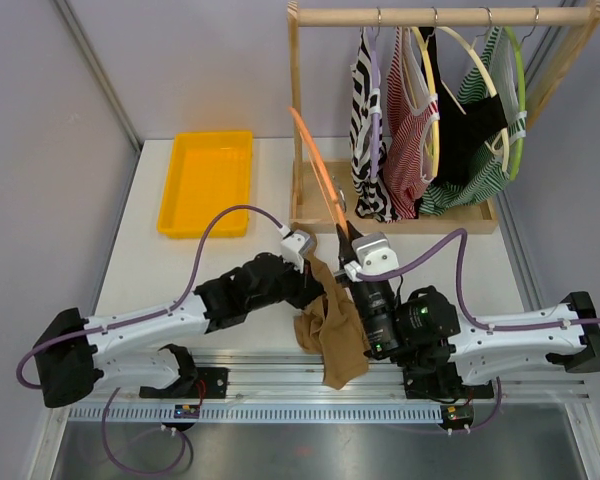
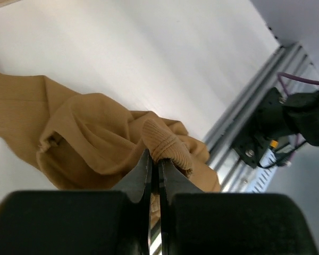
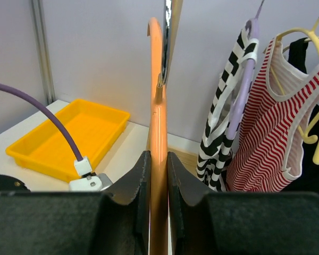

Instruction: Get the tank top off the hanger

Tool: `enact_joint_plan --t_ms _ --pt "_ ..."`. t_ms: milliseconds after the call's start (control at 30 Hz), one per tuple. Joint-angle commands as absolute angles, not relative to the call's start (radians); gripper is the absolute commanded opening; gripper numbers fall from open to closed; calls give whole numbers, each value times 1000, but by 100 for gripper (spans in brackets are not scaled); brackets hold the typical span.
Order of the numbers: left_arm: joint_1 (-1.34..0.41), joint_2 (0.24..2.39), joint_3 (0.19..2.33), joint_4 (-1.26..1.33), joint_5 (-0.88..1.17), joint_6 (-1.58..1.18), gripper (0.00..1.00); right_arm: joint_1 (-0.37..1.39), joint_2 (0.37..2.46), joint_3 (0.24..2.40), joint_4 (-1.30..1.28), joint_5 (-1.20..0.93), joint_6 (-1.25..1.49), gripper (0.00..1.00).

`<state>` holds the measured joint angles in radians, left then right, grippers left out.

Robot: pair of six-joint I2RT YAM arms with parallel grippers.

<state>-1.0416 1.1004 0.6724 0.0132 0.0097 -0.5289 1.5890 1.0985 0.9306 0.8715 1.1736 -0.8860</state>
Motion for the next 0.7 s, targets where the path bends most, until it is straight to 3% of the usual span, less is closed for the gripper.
enact_joint_plan --t_ms 0,33,100,133,167,200,400,667 --pt "-1049 1158 748 51 -141 -488 0 1578 1048 1012 919 1233 -914 0" --pt "-1049 1170 755 51 -205 -486 1 1577 1040 1022 908 1249 -914 0" --pt "-1048 1203 781 49 -265 -474 39 1568 1019 1048 859 1256 -904 0" --pt "-1049 1213 791 37 -326 -474 69 1562 1012 1057 835 1256 -893 0" --pt "-1049 1235 804 28 -356 -471 90 1554 1006 1068 798 1253 -846 0" --pt "-1049 1245 816 3 -385 -469 99 1533 997 1095 697 1250 -812 0" --pt "-1049 1284 896 -64 -505 -454 99 1372 1009 1206 355 1146 -539 0" --pt "-1048 1212 871 -52 -514 -437 99 1203 1123 1397 123 953 -361 0"
